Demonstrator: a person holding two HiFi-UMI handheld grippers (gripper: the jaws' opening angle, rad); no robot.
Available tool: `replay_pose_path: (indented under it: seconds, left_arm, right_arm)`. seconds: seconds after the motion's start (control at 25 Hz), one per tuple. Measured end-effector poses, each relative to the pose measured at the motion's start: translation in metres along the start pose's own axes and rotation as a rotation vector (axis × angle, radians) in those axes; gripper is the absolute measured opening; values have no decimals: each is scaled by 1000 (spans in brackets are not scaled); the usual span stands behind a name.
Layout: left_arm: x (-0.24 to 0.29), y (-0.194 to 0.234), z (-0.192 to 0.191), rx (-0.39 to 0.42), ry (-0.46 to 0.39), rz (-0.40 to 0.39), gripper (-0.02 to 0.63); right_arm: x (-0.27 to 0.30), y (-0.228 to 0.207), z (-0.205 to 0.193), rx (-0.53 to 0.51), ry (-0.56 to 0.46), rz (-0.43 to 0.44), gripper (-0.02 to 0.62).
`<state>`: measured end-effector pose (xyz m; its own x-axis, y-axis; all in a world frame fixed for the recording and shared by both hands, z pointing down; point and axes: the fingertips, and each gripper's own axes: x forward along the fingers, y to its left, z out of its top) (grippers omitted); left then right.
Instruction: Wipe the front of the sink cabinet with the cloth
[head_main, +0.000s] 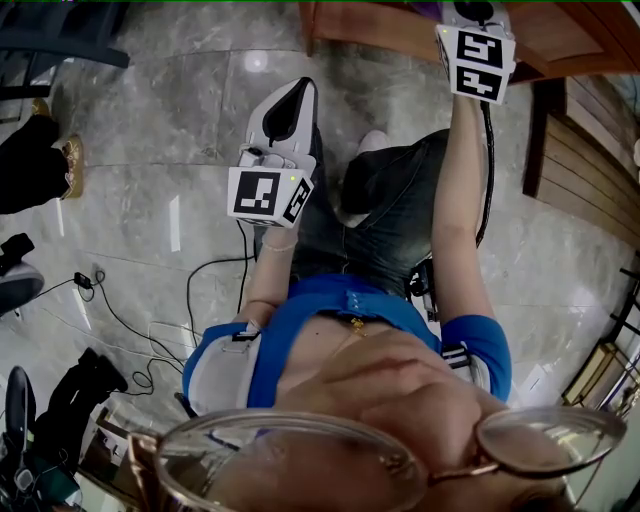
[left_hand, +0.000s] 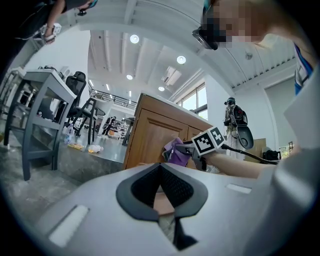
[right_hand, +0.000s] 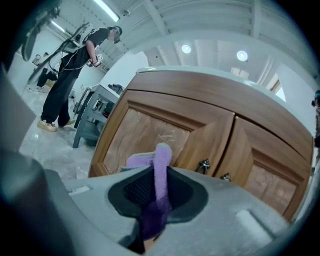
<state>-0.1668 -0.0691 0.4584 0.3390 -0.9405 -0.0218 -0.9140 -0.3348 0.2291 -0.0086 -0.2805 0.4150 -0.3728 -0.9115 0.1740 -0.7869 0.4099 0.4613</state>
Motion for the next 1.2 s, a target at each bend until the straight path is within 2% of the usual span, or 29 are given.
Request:
replay_pose_path:
  seconds: [0.24,1.2]
  left_arm:
    - [-3,6,0,5,2,18,1]
    - [-17,24,7,29,-6,100,2]
  right_arm:
    - [4,13,4,-6,-20,44,57]
    - [46,139,58,-61,-141,338,57]
